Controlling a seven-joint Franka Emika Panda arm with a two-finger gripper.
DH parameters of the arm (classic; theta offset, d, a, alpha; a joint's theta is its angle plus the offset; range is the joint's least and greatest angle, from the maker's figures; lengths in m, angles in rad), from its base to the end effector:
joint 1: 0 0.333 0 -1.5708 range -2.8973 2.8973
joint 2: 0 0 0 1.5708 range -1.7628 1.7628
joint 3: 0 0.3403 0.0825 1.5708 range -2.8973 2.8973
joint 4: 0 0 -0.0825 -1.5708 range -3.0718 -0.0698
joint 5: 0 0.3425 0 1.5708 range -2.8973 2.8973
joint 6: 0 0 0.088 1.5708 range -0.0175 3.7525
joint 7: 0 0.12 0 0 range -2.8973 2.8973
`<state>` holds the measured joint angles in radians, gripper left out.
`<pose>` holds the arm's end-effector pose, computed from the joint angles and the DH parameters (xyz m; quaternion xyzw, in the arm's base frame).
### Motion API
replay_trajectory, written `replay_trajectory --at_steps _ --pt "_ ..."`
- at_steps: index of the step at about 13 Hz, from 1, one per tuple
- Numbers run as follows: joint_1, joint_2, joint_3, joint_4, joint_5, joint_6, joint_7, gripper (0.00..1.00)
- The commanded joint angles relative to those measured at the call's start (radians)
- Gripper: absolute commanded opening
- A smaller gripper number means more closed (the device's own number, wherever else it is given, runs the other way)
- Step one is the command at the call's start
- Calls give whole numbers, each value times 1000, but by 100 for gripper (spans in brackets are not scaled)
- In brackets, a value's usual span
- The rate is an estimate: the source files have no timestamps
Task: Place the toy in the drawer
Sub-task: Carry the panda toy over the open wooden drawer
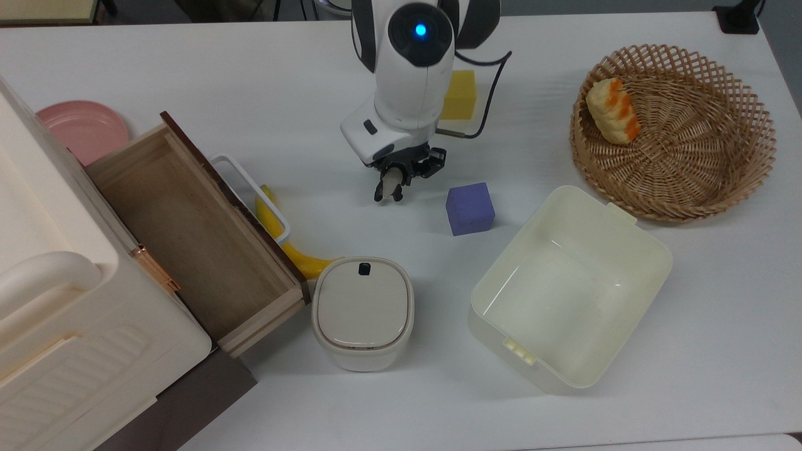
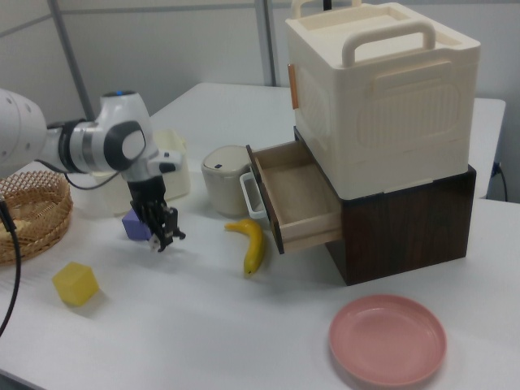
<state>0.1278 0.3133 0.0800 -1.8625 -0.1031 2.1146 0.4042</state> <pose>0.5818 0.1131 0.3799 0.9965 -0.0716 -0.0191 0.0385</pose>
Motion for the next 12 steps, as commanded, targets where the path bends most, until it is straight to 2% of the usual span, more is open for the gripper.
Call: replay_trajectory --at_steps 1,2,4,6,8,10,12 --pt "-34 -106 -15 145 116 -241 -144 0" --pt "-46 -111 -23 195 143 -295 -172 0" --pt "-56 -112 -40 275 145 -358 -183 0" --pt "-73 -106 -46 310 134 -355 -202 0" --pt "-82 -71 -81 380 134 -343 -212 0" --pt "-186 -22 -82 474 132 -319 -244 0" --pt "-250 -13 -86 471 129 -171 -254 1"
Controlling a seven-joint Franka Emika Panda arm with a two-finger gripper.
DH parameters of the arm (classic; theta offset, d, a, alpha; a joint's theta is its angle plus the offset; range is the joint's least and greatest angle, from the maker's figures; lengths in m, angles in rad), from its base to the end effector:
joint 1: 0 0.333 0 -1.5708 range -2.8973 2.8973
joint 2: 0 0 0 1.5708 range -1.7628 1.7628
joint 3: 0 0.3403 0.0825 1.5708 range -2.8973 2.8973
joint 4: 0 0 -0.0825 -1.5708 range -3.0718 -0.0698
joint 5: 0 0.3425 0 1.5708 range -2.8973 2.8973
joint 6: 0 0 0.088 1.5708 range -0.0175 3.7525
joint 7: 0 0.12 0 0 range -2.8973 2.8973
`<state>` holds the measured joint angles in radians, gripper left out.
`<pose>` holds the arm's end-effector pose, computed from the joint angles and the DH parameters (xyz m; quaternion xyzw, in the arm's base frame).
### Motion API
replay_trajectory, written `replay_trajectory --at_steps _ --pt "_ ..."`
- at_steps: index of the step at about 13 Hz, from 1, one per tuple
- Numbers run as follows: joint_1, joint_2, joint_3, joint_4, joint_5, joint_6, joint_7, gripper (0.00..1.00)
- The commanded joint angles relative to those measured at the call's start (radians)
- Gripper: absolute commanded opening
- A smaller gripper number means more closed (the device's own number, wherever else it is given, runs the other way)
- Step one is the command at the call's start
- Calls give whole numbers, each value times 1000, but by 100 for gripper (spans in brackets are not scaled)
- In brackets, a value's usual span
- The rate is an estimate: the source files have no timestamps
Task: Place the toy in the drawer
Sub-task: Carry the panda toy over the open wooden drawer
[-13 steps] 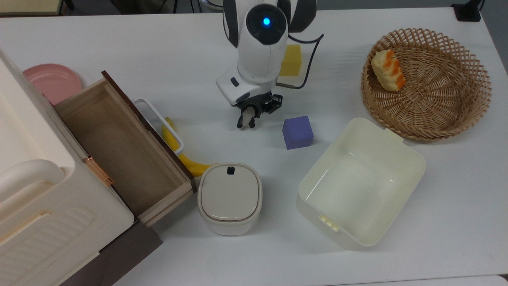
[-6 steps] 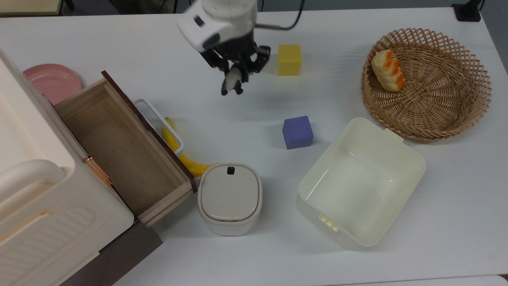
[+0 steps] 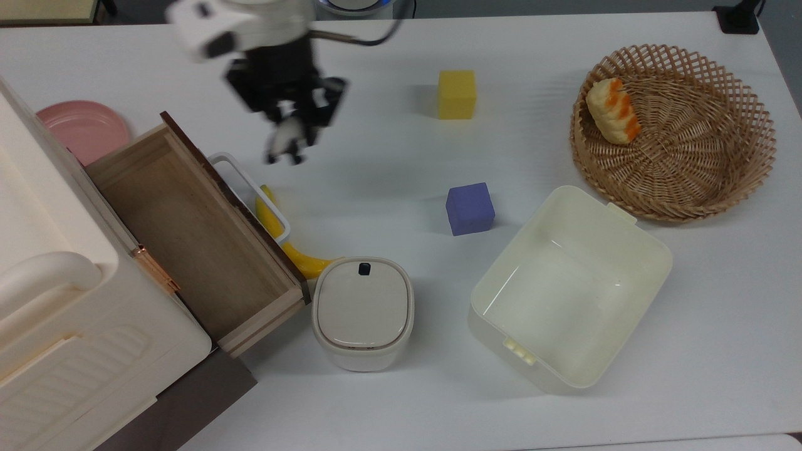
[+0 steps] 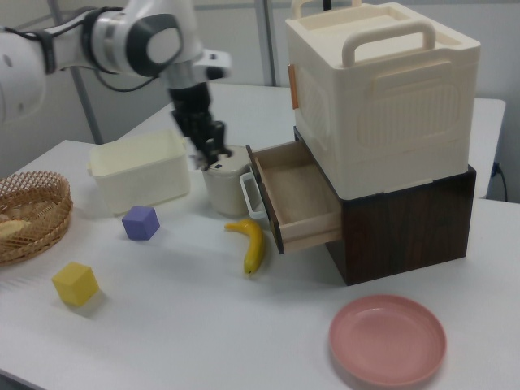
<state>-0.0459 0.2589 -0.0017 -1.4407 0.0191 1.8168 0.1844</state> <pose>0.6180 -0.0275 0.5698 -0.9913 0.1173 -0.0578 0.0132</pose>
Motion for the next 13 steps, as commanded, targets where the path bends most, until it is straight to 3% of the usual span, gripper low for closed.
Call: replay_trajectory --at_steps 1,7,13 --pt "-100 55 -6 48 7 180 -34 1" --pt "-135 180 -50 45 -7 352 -29 1" --pt "-143 207 -53 23 -13 390 -29 3"
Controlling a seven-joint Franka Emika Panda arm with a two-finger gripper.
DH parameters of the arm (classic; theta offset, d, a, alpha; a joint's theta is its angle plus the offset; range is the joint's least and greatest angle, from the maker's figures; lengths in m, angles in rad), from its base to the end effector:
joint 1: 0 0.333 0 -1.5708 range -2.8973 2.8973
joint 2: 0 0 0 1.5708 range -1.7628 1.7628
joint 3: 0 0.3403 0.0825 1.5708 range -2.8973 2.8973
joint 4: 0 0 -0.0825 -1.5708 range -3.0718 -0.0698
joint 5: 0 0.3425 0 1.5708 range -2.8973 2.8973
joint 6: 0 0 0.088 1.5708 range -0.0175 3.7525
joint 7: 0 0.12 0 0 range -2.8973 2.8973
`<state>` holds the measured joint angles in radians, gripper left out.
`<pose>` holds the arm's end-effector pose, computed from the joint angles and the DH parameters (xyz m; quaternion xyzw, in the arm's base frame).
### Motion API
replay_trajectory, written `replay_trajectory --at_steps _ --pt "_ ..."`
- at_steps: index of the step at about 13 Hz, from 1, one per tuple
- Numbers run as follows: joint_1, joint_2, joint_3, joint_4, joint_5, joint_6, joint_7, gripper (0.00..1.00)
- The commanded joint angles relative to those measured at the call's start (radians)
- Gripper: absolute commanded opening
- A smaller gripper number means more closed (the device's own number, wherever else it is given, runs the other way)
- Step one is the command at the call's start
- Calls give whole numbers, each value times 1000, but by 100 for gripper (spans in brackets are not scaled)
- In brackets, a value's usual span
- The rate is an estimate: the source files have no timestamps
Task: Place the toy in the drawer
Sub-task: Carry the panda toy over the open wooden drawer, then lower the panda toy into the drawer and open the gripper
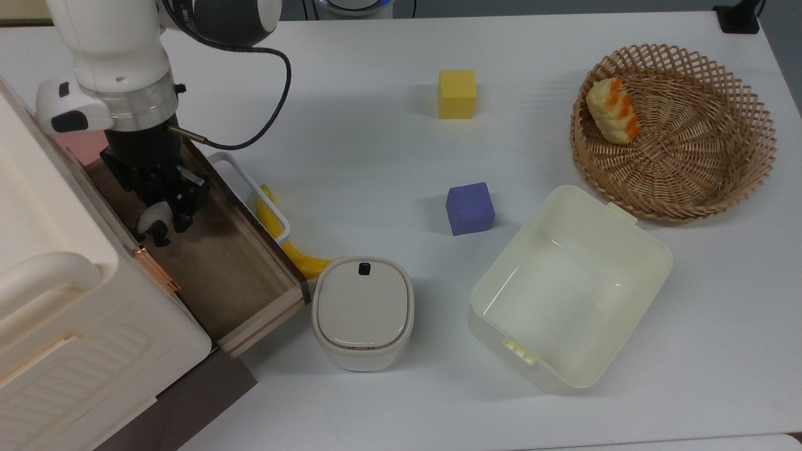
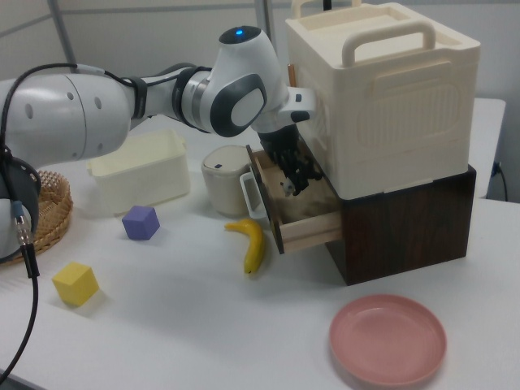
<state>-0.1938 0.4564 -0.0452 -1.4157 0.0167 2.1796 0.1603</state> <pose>0.6776 -0.1577 0.4918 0.9686 -0.1958 0.1532 0.0080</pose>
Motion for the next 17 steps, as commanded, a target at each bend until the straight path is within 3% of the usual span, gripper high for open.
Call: replay_trajectory --at_steps 1,7,8,11,12,17 --pt "2 15 -10 -2 -9 48 -4 3" --pt "-1 42 -12 -14 -27 82 -4 3" --pt "-1 42 -13 -14 -29 82 -4 11" --pt "2 39 -13 -14 -29 77 -2 93" --pt "5 38 -13 -14 -29 74 -4 100" --pt "39 -25 -13 -14 -29 30 20 100"
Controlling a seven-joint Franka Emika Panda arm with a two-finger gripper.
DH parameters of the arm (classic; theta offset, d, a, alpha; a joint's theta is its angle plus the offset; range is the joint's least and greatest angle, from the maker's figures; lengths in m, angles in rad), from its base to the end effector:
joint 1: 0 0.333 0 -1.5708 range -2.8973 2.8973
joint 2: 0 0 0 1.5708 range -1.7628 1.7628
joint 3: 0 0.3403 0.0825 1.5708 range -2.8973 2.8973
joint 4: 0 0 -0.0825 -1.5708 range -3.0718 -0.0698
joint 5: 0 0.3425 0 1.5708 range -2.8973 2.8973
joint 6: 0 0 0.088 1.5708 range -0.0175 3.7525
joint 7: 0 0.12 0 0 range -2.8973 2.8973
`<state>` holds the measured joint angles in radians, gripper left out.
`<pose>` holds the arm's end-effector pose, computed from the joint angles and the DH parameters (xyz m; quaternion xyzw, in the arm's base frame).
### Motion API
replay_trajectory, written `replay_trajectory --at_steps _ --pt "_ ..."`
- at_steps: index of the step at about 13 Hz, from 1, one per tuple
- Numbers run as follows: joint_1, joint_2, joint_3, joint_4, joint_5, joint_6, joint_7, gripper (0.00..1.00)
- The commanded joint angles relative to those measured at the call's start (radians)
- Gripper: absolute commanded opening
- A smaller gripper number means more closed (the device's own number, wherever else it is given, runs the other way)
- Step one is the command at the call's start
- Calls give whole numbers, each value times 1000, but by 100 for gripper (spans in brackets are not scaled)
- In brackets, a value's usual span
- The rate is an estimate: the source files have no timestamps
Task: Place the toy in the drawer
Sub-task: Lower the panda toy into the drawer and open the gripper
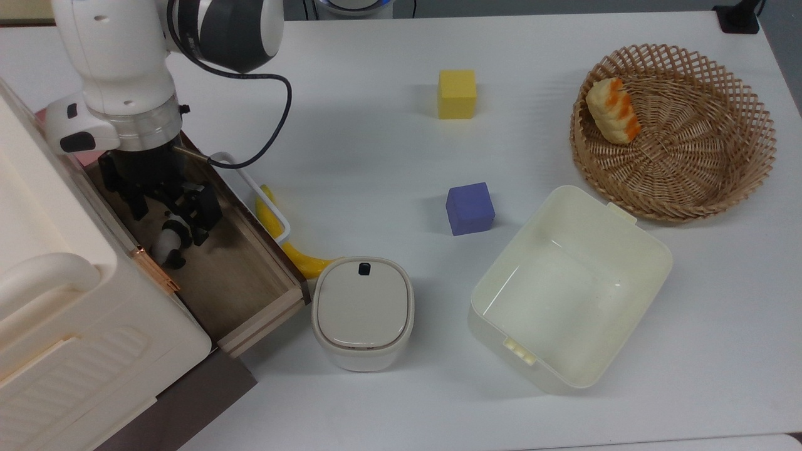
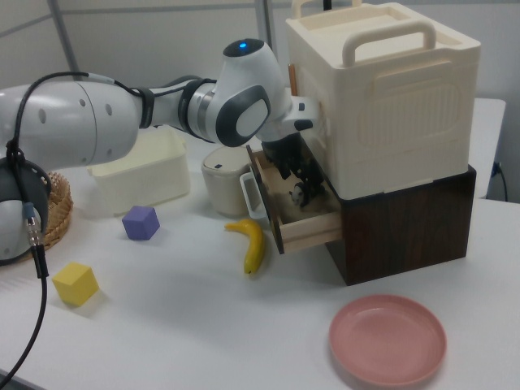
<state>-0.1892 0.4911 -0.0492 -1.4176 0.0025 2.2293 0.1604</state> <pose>0.6868 -0.1592 0.4726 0.9683 -0.1915 0.1594 0.0161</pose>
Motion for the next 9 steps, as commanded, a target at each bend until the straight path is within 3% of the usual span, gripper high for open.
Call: replay_trajectory --at_steps 1,5,9 --pt "43 -80 -9 -12 -15 -49 34 100" --pt "115 -198 -8 -18 -16 -213 93 100" --pt "213 -369 0 -130 -24 -454 82 100"
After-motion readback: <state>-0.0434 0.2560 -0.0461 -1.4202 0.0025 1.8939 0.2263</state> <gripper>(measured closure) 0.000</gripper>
